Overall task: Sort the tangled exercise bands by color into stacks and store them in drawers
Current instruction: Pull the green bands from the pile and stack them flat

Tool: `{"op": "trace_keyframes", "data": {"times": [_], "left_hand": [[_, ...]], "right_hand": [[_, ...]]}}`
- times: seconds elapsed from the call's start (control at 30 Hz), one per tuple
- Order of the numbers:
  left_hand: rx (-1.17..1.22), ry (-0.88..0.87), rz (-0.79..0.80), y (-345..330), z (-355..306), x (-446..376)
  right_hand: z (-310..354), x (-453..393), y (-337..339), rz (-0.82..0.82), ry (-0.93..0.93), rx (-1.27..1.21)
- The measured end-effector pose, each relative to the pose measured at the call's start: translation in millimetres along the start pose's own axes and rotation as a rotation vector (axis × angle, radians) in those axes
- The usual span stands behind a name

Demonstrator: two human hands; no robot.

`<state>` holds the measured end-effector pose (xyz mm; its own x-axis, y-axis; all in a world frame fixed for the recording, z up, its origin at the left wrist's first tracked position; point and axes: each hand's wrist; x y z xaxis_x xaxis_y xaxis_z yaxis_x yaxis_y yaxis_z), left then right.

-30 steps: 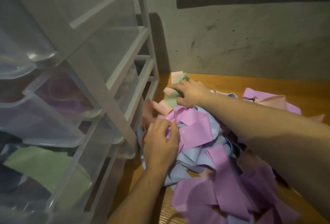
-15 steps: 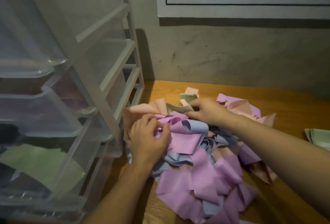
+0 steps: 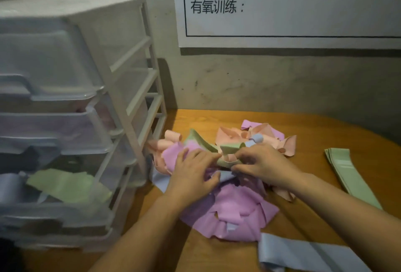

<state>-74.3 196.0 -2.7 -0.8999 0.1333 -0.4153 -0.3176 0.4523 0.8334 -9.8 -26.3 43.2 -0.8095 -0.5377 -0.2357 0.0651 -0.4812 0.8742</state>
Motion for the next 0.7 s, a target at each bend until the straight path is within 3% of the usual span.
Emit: {"op": "trace_keyframes", "data": {"times": [0.2,0.4,0.7], "left_hand": [[-0.14,-0.116,-0.266,9.0,-8.8,6.4],[-0.016,-0.165,-0.178,17.7,-9.6,19.1],[0.135,-0.028,-0.126,35.5,-2.5,37.4]], "right_hand": [[5.9,26.2,12.4,-0.112,-0.129,-0.042],[14.8,41.2,17.4,-0.161,-0.211,-0.102],[17.8,52.1,13.2,-0.188,-0.131,-0.245]]}}
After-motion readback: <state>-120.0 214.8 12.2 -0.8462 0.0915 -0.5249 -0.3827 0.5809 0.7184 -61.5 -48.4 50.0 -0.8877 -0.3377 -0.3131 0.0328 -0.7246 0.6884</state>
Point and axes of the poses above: each hand's wrist, its own x-axis away from the middle knuckle, its own y-axis out of the back of the hand, z = x × y, and after that the axes turned 6 degrees about -z, right-handed
